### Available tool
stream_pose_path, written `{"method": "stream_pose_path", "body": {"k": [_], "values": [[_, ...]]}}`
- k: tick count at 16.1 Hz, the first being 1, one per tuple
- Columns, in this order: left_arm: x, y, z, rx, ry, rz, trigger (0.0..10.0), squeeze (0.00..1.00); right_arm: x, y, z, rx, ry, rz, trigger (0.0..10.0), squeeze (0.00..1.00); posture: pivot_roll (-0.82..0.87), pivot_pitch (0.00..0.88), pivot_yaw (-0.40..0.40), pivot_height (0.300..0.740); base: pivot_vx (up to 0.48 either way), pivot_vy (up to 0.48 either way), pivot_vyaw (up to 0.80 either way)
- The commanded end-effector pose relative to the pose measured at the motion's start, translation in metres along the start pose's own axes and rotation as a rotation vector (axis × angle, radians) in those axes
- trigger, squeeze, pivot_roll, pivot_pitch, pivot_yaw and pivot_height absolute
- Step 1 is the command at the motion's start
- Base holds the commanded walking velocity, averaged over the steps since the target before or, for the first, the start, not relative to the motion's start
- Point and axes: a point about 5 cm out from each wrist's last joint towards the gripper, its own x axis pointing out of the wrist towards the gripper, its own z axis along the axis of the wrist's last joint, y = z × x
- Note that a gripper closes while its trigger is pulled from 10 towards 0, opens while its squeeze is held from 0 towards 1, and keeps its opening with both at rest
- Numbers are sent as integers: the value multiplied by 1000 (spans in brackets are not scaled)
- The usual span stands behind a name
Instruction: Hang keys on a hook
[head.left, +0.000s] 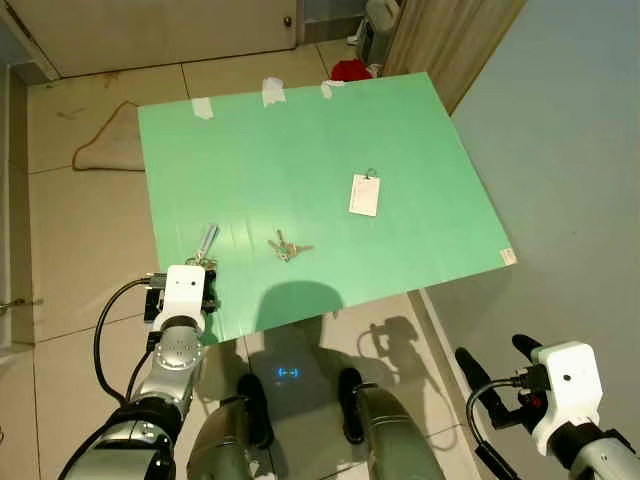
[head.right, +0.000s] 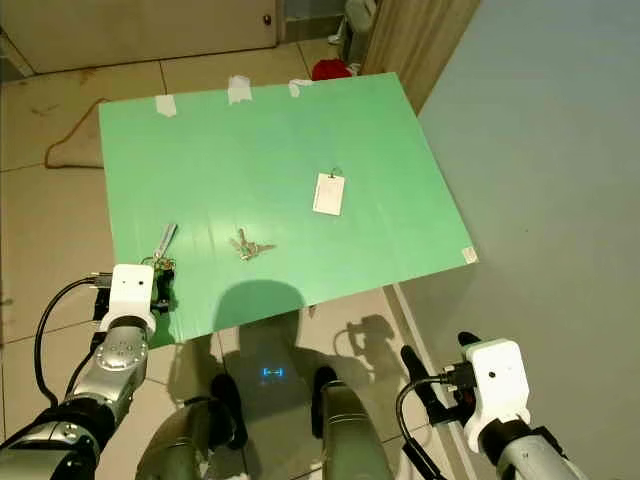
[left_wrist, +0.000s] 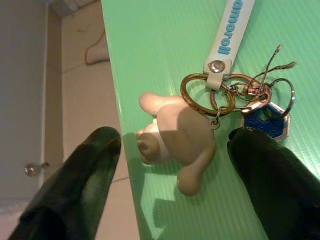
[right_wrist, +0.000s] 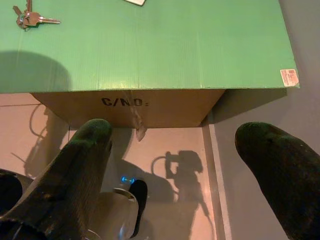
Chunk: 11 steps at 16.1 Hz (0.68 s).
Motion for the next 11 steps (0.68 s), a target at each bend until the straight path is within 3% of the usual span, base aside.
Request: {"method": "stream_pose_path", "body": {"k": [1, 6, 11], "values": [[-3, 3, -13, -7, 67, 1, 0, 0, -4, -3, -2, -3, 25, -11, 10000, 0, -468, 387, -82, 740, 0, 0, 0], [-1, 11, -17, -61, 105, 48, 0, 0, -1, -3, 2, -7, 17, -8, 10000, 0, -473, 377, -86, 740, 0, 0, 0], [-1, 9, -13, -111, 81, 45, 0, 0, 0, -7, 3, -21, 18, -5, 10000, 0, -475, 366, -101, 740, 0, 0, 0]]}}
